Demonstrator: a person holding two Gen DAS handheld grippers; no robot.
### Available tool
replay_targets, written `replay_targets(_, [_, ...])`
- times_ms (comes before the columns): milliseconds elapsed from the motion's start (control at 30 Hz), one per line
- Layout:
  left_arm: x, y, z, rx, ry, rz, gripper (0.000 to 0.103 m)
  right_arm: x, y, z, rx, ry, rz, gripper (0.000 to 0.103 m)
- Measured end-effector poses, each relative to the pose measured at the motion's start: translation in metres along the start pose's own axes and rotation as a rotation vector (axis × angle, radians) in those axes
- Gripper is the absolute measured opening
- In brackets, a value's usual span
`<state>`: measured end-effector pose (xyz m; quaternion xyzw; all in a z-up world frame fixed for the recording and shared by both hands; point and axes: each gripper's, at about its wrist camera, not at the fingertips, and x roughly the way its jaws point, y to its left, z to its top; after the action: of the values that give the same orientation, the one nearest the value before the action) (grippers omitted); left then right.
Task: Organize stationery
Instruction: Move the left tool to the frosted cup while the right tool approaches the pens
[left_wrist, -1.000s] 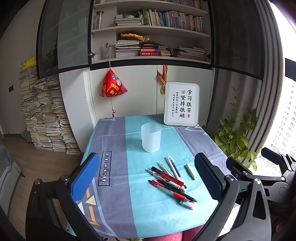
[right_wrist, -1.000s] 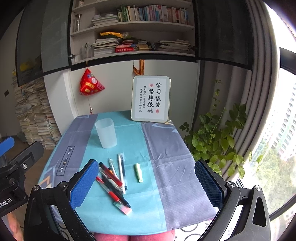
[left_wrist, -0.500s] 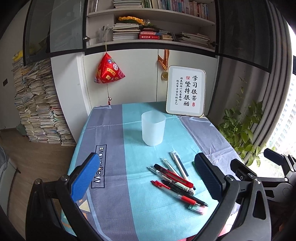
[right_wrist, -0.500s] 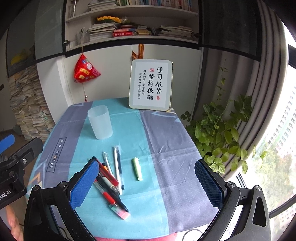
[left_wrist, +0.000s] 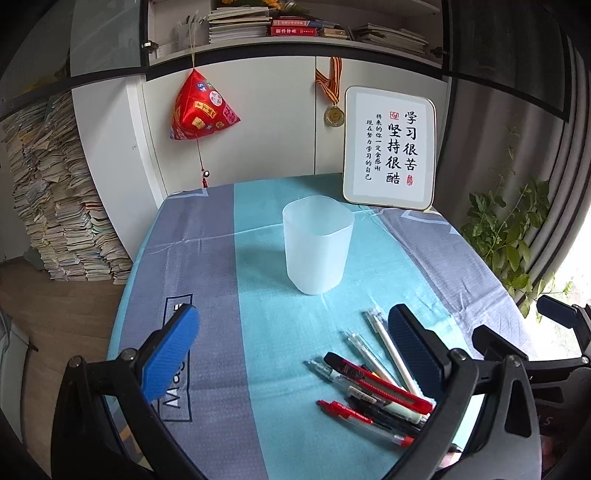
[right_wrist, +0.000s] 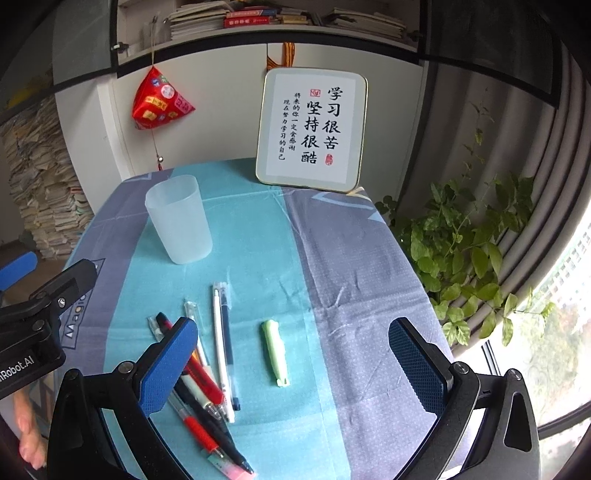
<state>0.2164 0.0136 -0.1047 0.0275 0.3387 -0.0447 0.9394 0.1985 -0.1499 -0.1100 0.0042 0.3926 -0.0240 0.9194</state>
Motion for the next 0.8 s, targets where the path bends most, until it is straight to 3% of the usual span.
replay_targets(133, [0.036, -0.005, 0.007, 0.068, -0.003, -0.026, 0.102, 0.023, -0.014, 0.007, 0.054, 0.025, -0.012, 0.103])
replay_targets(233, [0.064, -0.008, 0.016, 0.152, 0.003, -0.095, 0.101, 0.039, -0.025, 0.013, 0.091, 0.043, -0.024, 0.103])
replay_targets(367, [0.089, -0.005, 0.029, 0.189, -0.001, -0.178, 0.100, 0.057, -0.036, 0.017, 0.122, 0.064, -0.013, 0.103])
replay_targets(500, [0.105, 0.003, 0.041, 0.212, -0.009, -0.201, 0.100, 0.067, -0.029, 0.020, 0.089, 0.076, 0.081, 0.103])
replay_targets(567, [0.113, 0.005, 0.045, 0.229, -0.002, -0.189, 0.094, 0.073, -0.021, 0.020, 0.047, 0.092, 0.127, 0.103])
replay_targets(733, [0.124, 0.004, 0.043, 0.225, 0.022, -0.245, 0.081, 0.091, 0.010, 0.020, -0.087, 0.169, 0.211, 0.054])
replay_targets(800, [0.125, 0.002, 0.041, 0.236, 0.018, -0.258, 0.072, 0.096, 0.018, 0.019, -0.111, 0.198, 0.256, 0.045])
